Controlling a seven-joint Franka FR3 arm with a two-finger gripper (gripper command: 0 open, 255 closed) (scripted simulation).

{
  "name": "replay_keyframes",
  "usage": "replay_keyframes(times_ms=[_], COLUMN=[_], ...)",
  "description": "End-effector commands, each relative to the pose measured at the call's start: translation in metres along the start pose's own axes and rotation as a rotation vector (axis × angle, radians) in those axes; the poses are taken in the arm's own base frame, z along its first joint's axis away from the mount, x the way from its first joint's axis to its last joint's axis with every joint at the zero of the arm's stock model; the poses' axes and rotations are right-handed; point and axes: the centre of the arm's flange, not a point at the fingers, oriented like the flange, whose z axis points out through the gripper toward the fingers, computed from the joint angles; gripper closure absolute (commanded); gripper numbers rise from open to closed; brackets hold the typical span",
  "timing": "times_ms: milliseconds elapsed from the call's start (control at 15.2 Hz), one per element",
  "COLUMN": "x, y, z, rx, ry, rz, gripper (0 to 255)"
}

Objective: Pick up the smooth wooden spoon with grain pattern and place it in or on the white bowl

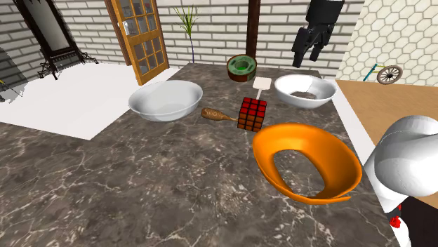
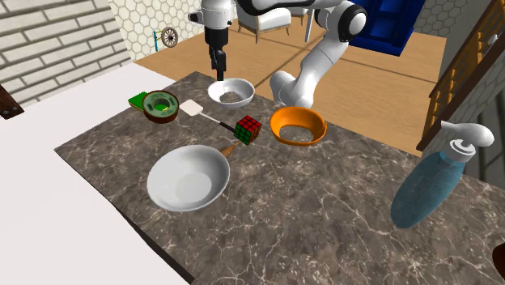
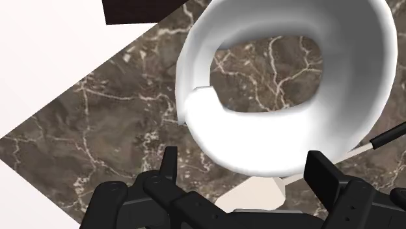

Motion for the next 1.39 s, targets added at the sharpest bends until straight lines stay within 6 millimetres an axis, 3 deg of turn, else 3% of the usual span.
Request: replay_keyframes(times_ms=[0,660,1320], x=[0.0,0.033,0.043], y=[0.0,-0.128,-0.26], z=[0.0,0.021,0.043], rx=[0.0,-0.009,-0.018], ry=[0.0,-0.022,-0.044], rz=[0.0,-0.179,-0.357], gripper=[0,0,0])
